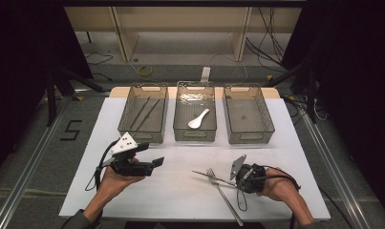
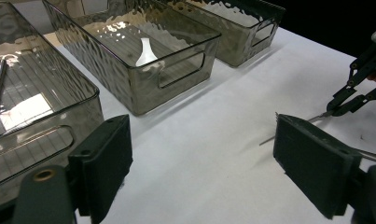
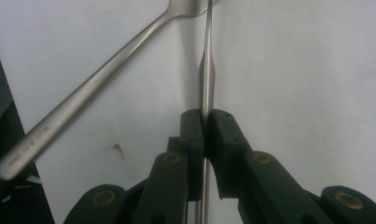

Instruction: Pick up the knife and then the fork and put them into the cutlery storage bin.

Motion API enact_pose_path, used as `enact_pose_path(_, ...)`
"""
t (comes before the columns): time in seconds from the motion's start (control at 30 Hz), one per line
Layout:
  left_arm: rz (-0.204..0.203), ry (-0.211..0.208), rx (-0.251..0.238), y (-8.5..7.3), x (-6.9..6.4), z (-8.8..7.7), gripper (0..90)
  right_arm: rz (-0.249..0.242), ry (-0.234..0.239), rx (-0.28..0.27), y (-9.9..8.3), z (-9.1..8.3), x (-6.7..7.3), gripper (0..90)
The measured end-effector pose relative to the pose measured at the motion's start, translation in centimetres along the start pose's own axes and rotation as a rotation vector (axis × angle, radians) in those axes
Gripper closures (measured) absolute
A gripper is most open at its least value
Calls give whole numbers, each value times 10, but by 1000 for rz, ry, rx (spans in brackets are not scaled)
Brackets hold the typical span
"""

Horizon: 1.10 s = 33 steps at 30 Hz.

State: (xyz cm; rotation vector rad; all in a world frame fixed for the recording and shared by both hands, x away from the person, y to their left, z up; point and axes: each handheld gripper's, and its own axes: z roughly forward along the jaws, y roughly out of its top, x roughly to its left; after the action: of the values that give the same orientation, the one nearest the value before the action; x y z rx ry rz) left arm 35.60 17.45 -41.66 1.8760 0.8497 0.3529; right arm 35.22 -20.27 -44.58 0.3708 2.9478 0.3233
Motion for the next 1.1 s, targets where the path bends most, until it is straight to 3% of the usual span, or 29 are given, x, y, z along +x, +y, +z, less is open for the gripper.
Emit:
enact_pose_path(0.4, -7, 7, -12, 0, 1, -2, 189, 148, -49, -93, -5, -15, -11, 845)
enact_pose_path(1.1, -56, 13, -65, 0, 5, -8, 186, 320, -14, -229, -23, -30, -45, 844)
